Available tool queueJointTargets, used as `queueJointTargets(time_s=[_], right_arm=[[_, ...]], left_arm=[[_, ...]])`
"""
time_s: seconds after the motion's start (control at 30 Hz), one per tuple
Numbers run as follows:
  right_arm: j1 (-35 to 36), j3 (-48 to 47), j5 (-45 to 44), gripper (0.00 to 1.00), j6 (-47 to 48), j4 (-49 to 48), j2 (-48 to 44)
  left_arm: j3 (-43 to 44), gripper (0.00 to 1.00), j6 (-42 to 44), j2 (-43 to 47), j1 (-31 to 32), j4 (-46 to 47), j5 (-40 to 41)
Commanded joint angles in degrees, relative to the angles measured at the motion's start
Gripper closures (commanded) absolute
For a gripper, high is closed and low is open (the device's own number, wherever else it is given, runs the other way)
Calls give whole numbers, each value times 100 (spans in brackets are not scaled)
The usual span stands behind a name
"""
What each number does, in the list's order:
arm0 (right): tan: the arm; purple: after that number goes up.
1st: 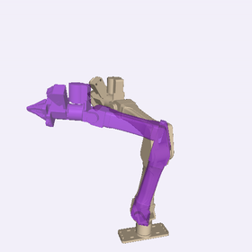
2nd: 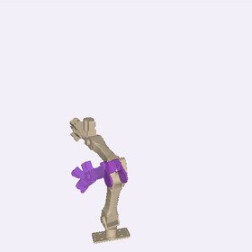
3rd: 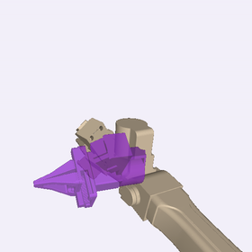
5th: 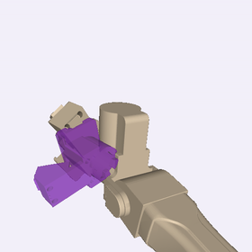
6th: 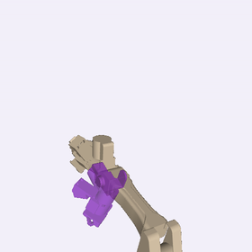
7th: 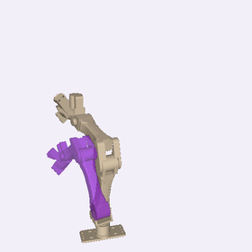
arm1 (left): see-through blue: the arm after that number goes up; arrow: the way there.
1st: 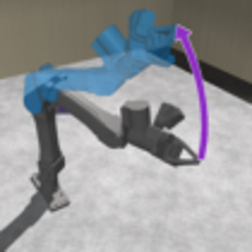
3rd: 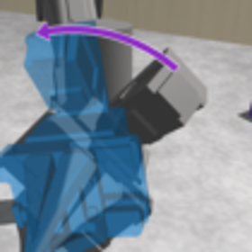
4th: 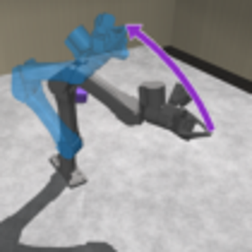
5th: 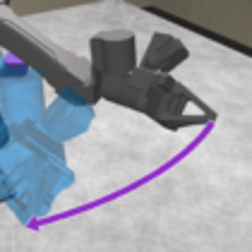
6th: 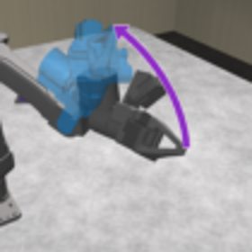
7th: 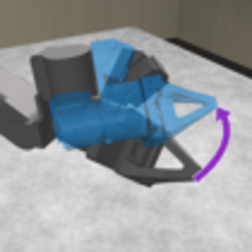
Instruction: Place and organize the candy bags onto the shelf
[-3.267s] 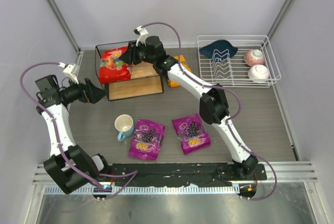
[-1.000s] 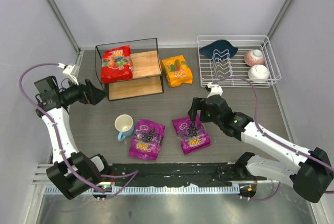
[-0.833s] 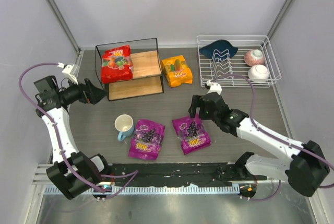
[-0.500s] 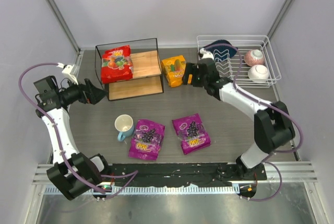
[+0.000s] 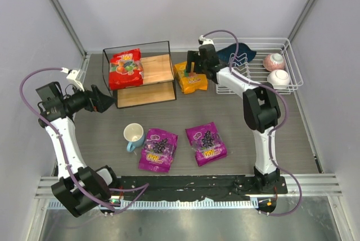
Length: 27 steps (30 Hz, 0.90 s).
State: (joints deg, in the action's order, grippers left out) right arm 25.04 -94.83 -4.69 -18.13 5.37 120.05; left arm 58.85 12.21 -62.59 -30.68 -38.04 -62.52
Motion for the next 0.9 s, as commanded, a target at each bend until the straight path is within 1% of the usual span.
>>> queueJointTargets(time_s=[0.0, 0.1, 0.17, 0.3, 0.37, 0.4, 0.47, 0.5, 0.53, 0.6, 0.63, 0.67, 0.7, 0.73, 0.87], right_arm=[[-43, -817, -515, 12, 152, 245, 361], [-69, -932, -770, 12, 73, 333, 545], [-78, -941, -779, 12, 64, 360, 607], [-104, -810, -456, 13, 20, 386, 660], [-113, -713, -270, 18, -6, 325, 634], [-113, -608, -130, 22, -24, 290, 625], [-139, -511, -24, 28, -111, 202, 590], [-157, -432, 38, 36, -147, 176, 581], [-157, -388, 151, 39, -182, 123, 564], [-175, -309, 240, 40, -243, 88, 563], [-166, -291, 249, 39, -244, 79, 572], [-175, -273, 232, 35, -261, 70, 572], [-166, -230, 205, 25, -270, 70, 564], [-175, -203, 162, 22, -270, 70, 563], [-166, -106, 73, 17, -270, 52, 537]], left_arm=[[118, 0, -17, 63, -35, 16, 30], [65, 0, -8, 62, -35, 7, 30], [30, 0, 1, 80, -35, 34, 38], [-23, 0, 27, 71, -44, 51, 56], [-23, 0, 27, 63, -35, 42, 47], [-14, 0, 27, 54, -35, 34, 38], [-14, 0, 27, 62, -35, 25, 30], [-14, 0, 45, 62, -35, 25, 47], [-14, 0, 45, 71, -35, 25, 47], [-23, 0, 54, 89, -44, 16, 47], [-40, 0, 62, 89, -35, 7, 47], [-49, 0, 71, 98, -35, 16, 47], [-58, 0, 71, 89, -44, 16, 47], [-67, 0, 71, 98, -35, 16, 38], [-49, 0, 89, 80, -35, -28, 3]])
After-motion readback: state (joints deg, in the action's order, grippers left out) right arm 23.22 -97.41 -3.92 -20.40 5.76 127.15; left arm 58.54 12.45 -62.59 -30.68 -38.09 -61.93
